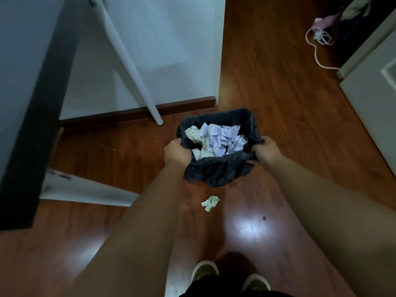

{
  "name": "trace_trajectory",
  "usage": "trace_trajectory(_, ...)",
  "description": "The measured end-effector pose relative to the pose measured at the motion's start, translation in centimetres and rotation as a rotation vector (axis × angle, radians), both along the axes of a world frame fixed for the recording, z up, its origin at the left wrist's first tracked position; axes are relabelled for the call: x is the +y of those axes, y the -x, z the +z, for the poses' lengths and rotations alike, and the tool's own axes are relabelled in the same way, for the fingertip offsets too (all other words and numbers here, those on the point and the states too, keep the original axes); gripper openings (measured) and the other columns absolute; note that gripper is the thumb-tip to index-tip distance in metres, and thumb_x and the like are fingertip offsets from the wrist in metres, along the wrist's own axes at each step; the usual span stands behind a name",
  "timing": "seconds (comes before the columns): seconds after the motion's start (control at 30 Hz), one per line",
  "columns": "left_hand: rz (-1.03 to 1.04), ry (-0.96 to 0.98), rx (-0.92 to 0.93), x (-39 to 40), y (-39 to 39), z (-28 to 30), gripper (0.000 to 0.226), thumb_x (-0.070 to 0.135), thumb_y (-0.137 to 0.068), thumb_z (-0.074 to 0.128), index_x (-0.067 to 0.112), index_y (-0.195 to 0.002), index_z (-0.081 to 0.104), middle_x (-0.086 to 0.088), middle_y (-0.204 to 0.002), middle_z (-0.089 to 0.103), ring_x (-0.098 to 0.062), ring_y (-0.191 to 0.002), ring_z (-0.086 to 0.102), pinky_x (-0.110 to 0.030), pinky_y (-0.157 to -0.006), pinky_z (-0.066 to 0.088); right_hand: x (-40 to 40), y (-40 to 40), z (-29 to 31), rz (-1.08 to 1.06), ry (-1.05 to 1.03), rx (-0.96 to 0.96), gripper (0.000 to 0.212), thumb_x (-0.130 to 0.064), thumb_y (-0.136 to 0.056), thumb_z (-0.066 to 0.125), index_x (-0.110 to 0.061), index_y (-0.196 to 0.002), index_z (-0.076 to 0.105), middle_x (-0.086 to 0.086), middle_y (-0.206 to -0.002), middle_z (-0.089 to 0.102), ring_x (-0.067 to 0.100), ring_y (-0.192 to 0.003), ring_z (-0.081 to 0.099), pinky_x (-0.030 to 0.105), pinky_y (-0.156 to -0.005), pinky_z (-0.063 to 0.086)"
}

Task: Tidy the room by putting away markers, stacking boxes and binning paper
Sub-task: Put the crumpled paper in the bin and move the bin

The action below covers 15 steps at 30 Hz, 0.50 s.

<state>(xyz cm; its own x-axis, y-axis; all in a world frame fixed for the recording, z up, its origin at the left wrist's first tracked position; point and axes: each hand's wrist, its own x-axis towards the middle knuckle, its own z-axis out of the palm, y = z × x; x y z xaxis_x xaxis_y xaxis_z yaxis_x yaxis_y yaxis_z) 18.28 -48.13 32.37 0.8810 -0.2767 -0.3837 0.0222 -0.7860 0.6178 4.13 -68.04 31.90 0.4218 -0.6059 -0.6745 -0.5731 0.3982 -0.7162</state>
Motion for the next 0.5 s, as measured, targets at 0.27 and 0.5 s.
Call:
trace_trajectory(0.27,-0.007,0.089,-0.054,0.4,-1.8,-10.2,0.019,0.005,-0.084,0.046,0.013,-0.073,0.059,-0.008,-0.079,0.065,-0.029,-0.076,0.066,-0.034,-0.063,0.058,-0.3,-1.9,-10.9,0.034,0.104,-0.046,0.017,-0.005,-0.088,0.045,-0.011,-0.103,0.046,0.018,-0.102,0.056,0.035,-0.085,0.059,0.042,-0.063,0.057)
trace_trajectory(0.5,0.155,0.433,-0.259,2.3,1.2,-13.3,0.040,0.036,-0.098,0.050,0.024,-0.136,0.054,-0.002,-0.134,0.050,-0.016,-0.110,0.060,-0.031,-0.092,0.055,-0.1,-2.0,-10.8,0.139,0.153,-0.013,0.027,-0.016,-0.091,0.040,-0.014,-0.118,0.045,0.016,-0.112,0.055,0.038,-0.090,0.059,0.032,-0.050,0.049)
